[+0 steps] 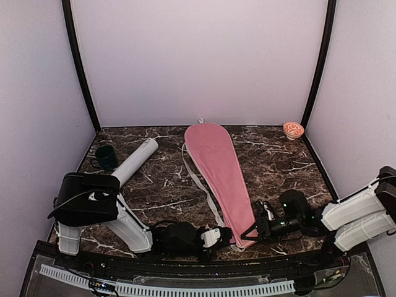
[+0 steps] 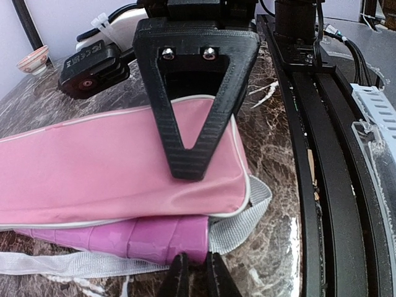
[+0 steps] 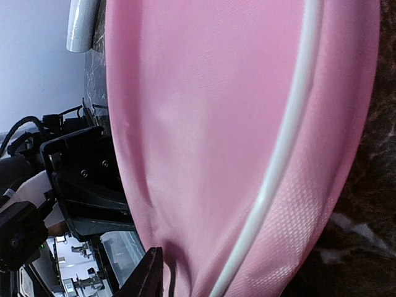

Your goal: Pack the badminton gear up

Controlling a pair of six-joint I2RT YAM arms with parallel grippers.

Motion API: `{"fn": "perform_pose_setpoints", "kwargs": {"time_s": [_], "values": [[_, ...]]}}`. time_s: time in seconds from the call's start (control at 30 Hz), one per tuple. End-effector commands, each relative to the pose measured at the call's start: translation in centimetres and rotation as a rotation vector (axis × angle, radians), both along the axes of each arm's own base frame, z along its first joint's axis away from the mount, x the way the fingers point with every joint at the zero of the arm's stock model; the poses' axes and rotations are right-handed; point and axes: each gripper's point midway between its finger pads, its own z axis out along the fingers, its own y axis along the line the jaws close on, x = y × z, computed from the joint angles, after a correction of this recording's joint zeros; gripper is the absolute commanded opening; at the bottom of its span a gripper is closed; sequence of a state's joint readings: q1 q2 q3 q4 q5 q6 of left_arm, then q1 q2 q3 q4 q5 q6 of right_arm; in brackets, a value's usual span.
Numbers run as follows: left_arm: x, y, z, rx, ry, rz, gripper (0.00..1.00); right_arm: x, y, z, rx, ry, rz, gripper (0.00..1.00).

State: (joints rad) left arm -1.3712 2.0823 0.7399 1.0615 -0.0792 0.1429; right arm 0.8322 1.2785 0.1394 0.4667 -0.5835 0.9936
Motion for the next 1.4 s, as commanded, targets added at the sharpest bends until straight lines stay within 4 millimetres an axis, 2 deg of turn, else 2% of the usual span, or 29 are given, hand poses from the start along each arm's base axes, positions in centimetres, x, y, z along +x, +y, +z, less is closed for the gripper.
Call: {"fn": "perform_pose_setpoints", "kwargs": {"time_s": [0.0,0.1,0.2,0.3,0.37,0.67,0.9,1.03,1.23,1.37], "values": [[0.7,0.0,-2.5,0.100,-0.021,-0.004,0.10,-0.8,1.7,2.1,0.103,-0.026,0.079,0.36],[0.7,-0.9,-0.3,0.034,-0.036,-0.010,0.10,-1.1,1.9,1.5,0.099,-0.010,0.087,0.38],[0.2,-1.6,3.1,-0.038,-0.078,-0.031,0.10,-1.5,2.3,1.3,0.108,0.002,0.105,0.40],[-0.2,-1.5,6.2,-0.107,-0.109,-0.039,0.10,-2.0,3.1,1.7,0.137,0.004,0.132,0.43],[-0.2,-1.1,7.0,-0.127,-0.121,-0.039,0.10,-2.3,3.7,2.1,0.156,-0.002,0.155,0.44],[-0.7,-0.5,3.3,-0.127,-0.050,-0.074,0.13,-2.4,5.2,3.2,0.196,-0.019,0.185,0.48],[-1.1,-0.8,2.2,-0.125,-0.033,-0.121,0.23,-2.7,5.9,3.1,0.204,-0.007,0.192,0.51],[-1.5,0.4,2.2,-0.104,-0.032,-0.129,0.34,-2.5,5.3,2.4,0.180,0.003,0.172,0.53],[-2.3,3.8,1.8,-0.064,-0.005,-0.126,0.53,-1.2,3.2,1.2,0.051,-0.048,0.112,0.54],[-2.7,4.8,1.5,-0.054,0.015,-0.130,0.58,-0.4,2.1,1.2,-0.002,-0.067,0.088,0.56]]}}
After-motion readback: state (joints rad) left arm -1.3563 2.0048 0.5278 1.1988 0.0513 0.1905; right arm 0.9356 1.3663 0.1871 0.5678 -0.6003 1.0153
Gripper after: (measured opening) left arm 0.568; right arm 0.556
